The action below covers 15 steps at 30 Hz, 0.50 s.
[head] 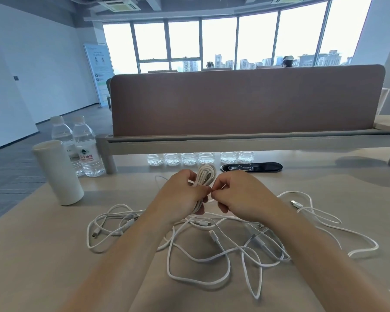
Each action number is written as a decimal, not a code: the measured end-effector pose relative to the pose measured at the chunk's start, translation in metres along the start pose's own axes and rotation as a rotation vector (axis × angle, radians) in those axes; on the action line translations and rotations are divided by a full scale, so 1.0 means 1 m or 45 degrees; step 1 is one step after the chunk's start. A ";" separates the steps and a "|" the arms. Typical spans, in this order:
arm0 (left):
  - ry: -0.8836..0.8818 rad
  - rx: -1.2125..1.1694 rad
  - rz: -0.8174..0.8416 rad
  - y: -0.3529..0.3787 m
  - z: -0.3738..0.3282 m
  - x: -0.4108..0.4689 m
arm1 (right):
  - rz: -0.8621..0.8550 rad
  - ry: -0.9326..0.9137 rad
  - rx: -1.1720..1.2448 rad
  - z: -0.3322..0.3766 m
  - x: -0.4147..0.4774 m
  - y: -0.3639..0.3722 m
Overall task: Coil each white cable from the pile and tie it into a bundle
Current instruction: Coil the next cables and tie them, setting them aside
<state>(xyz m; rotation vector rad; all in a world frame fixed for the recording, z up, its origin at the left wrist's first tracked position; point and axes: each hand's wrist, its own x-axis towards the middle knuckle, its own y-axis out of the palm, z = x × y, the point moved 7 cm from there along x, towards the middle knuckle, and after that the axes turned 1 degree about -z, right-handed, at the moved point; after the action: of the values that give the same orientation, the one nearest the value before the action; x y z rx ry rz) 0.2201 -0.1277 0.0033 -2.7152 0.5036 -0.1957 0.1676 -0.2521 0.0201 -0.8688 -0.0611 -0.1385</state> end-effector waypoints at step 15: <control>0.188 0.096 -0.160 -0.004 0.002 0.009 | -0.040 0.053 0.351 0.003 -0.003 0.000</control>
<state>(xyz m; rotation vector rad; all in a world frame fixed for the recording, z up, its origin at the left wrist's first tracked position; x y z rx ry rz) 0.2307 -0.1266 0.0037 -2.6722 0.3579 -0.4421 0.1646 -0.2492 0.0218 -0.5899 -0.0534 -0.1729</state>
